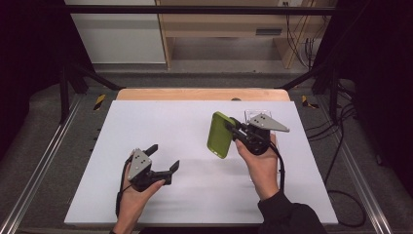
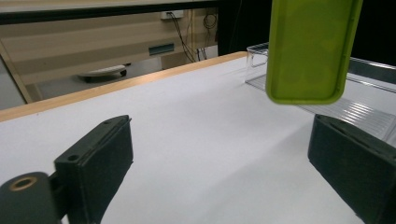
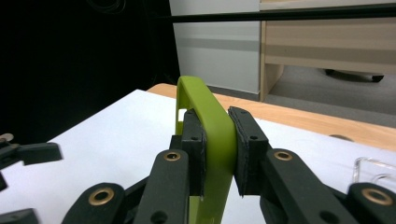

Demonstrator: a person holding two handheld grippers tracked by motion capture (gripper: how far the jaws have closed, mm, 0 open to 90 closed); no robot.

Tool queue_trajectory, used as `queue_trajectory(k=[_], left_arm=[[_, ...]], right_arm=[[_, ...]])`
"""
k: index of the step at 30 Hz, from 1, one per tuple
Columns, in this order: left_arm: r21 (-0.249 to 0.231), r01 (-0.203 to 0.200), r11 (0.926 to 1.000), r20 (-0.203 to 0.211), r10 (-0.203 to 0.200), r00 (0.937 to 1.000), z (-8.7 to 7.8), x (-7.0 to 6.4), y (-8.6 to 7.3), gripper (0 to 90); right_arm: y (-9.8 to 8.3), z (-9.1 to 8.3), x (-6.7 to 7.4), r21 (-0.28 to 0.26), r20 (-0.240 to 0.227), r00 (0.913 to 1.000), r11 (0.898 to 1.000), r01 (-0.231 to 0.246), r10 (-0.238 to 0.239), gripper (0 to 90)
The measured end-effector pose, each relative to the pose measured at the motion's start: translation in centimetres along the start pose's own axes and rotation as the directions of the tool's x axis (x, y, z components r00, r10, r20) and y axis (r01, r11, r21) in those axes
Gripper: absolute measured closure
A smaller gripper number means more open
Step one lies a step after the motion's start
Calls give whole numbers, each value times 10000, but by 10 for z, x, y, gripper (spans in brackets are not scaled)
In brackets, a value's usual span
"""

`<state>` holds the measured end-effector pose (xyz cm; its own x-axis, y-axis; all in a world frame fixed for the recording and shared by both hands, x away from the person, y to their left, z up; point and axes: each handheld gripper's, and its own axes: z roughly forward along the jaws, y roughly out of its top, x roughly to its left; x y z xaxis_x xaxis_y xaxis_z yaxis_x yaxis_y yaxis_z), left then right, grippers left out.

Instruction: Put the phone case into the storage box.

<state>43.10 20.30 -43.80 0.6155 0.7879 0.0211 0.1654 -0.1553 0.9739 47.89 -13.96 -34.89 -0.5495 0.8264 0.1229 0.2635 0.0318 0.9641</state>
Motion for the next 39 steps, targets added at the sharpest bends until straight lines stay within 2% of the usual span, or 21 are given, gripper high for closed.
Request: queue_trajectory(k=[6,11,17,28,32,39], left_arm=[[-15,381,9993,-209,-382,9991,-24,22,-10,47],[-198,675,9975,-312,-681,9972,-42,36,-16,43],[-457,949,9944,-487,-971,9941,-52,52,-22,35],[-480,815,9955,-515,-839,9951,-52,55,-24,34],[-529,859,9949,-462,-884,9950,-52,56,-25,34],[-463,803,9957,-314,-818,9962,-51,54,-25,34]], right_arm=[[14,-1,-15,-130,36,9992,9991,393,-393,768],[25,-3,-31,-409,115,9987,9979,505,-501,768],[39,-4,-47,-592,375,9965,9952,775,-754,768],[61,2,-82,-947,645,9928,9897,1070,-1011,768],[62,5,-95,-860,850,9891,9881,1273,-1200,768],[55,8,-117,-610,1183,9862,9904,1238,-1159,768]])
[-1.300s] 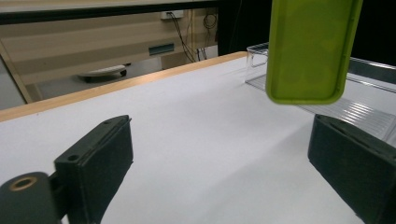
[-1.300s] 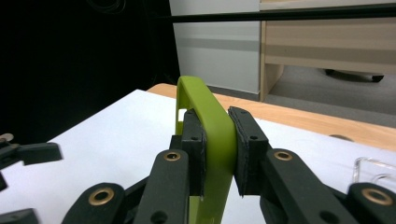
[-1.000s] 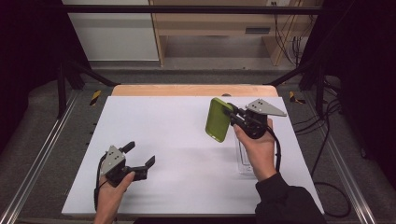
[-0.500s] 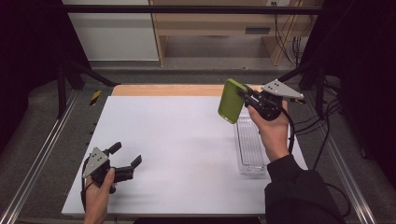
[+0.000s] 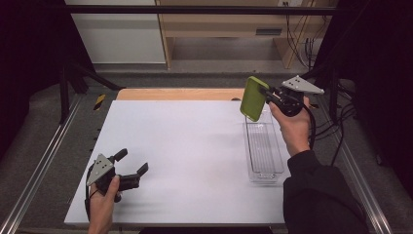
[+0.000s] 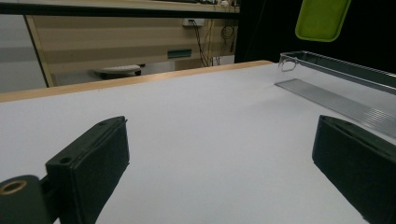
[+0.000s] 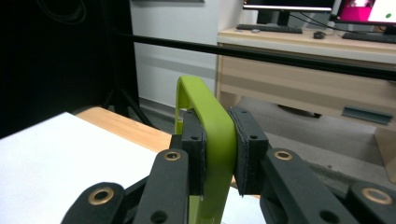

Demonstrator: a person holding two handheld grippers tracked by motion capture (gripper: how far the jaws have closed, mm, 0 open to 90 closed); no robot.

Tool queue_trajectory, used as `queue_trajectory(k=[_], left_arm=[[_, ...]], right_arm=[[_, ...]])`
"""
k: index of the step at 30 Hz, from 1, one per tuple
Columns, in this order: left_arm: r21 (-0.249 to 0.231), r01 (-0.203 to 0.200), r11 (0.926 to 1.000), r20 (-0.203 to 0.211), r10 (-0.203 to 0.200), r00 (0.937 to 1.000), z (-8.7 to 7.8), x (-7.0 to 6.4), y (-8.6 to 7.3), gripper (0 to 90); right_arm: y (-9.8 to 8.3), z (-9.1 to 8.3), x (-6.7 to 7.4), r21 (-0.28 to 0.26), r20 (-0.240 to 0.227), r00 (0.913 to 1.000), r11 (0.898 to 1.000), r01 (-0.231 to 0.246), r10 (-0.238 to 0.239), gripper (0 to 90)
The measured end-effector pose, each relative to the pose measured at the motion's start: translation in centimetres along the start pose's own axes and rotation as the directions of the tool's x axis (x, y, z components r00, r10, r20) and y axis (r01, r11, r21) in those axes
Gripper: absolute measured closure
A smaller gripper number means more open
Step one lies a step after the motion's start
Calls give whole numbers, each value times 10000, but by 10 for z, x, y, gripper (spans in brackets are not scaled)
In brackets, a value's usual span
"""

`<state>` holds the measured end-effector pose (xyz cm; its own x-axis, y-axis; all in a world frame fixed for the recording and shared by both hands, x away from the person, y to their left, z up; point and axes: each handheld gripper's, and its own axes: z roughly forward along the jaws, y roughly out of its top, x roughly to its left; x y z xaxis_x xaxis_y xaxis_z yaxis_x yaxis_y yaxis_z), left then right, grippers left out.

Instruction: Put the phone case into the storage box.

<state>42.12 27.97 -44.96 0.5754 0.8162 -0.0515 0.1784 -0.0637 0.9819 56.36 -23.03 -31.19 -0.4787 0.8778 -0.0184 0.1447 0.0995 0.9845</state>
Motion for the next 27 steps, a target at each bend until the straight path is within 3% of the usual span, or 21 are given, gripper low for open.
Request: queue_trajectory(k=[4,13,27], left_arm=[[25,-19,10000,27,18,10000,0,0,0,34],[65,-90,9999,99,89,9999,1,-1,0,34],[53,-116,9999,91,115,9999,2,-1,-1,26]], right_arm=[[-6,-1,-11,64,197,9996,9998,-193,192,768],[-18,1,-24,369,394,9992,9993,-98,83,768],[-40,15,-36,947,444,9989,9953,-210,168,768]])
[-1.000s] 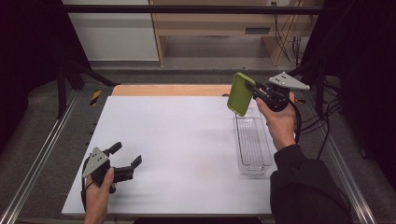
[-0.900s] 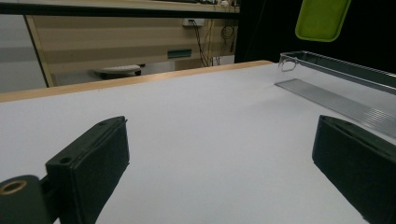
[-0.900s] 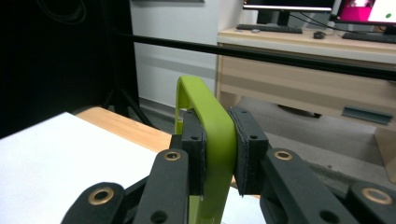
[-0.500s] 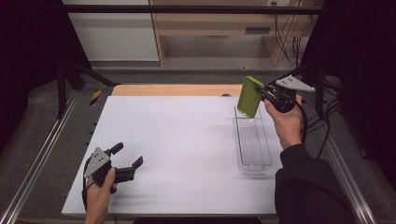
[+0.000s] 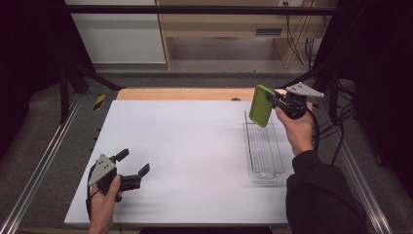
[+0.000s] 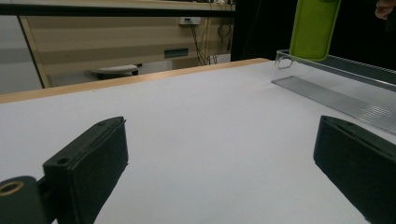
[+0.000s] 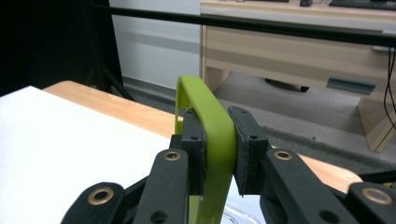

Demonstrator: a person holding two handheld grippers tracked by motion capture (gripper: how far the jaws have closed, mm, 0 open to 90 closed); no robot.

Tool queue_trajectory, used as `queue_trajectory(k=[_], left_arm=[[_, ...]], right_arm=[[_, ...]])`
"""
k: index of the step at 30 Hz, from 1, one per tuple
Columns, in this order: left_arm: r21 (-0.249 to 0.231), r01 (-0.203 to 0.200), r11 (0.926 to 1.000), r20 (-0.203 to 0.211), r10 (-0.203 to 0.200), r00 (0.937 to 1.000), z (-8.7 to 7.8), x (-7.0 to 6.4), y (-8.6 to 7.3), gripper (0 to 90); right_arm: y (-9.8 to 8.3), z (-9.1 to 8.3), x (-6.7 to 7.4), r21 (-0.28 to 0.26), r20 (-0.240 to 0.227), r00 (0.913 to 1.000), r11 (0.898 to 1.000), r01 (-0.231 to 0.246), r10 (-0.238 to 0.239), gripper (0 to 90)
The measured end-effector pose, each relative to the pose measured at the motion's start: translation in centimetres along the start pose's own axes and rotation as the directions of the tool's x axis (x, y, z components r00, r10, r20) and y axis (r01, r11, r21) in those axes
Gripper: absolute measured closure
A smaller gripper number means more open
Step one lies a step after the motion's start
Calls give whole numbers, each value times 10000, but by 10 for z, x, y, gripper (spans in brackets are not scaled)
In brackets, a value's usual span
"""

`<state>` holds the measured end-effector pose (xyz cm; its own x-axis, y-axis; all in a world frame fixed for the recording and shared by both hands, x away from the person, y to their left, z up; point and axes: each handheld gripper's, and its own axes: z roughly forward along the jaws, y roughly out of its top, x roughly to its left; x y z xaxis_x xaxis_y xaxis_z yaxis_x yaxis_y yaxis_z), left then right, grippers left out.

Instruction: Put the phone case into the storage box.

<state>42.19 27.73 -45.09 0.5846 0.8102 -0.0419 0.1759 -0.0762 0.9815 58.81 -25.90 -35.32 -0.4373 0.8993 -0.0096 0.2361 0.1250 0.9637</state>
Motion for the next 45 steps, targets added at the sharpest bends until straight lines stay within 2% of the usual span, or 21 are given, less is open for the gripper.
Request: queue_trajectory(k=[12,45], left_arm=[[53,-50,10000,37,50,10000,1,0,0,26],[23,-4,10000,78,4,10000,1,0,-1,26]], right_arm=[[-23,17,2,416,-266,9996,9991,-126,137,768],[-35,35,8,701,-137,9997,9973,207,-198,766]])
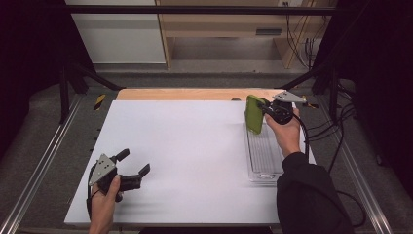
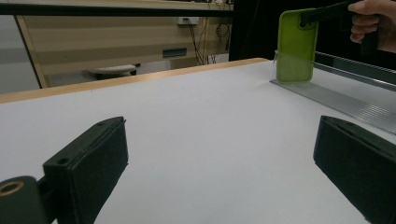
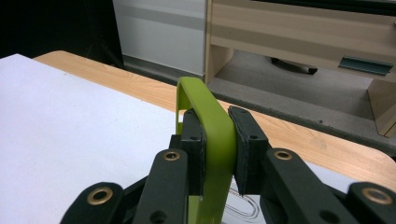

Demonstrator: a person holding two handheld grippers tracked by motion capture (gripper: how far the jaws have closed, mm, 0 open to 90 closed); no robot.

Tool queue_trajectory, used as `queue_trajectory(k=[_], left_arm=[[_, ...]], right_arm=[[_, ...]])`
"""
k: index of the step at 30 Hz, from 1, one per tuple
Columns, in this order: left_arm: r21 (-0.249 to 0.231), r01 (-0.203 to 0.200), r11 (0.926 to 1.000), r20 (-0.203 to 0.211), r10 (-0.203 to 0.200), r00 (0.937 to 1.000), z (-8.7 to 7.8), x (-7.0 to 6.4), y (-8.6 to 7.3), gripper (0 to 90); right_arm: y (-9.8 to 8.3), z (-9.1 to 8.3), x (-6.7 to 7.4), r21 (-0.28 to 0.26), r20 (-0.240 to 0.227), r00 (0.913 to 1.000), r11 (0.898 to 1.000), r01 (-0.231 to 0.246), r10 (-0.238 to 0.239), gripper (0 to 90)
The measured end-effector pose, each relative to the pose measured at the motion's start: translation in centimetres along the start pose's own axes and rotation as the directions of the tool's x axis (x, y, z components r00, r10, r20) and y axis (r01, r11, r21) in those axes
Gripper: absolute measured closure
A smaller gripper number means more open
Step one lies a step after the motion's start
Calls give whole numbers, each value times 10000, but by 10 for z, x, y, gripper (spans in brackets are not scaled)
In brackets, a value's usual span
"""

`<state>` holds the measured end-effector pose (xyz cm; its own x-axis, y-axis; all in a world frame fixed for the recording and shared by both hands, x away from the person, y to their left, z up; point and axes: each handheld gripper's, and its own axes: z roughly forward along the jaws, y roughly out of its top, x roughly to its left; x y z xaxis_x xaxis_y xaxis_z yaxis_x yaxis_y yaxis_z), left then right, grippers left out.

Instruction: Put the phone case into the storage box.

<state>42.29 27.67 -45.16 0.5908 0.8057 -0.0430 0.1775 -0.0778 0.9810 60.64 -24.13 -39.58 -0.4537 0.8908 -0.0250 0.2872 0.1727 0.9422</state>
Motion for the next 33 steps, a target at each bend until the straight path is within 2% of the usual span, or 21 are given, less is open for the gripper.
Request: queue_trajectory(k=[12,33], left_arm=[[48,-3,10000,46,2,10000,0,0,0,26],[-88,85,9999,-16,-85,10000,-1,1,0,26]], right_arm=[[0,0,0,15,126,9999,9999,-107,107,763],[3,7,-3,168,418,9991,9999,-24,17,759]])
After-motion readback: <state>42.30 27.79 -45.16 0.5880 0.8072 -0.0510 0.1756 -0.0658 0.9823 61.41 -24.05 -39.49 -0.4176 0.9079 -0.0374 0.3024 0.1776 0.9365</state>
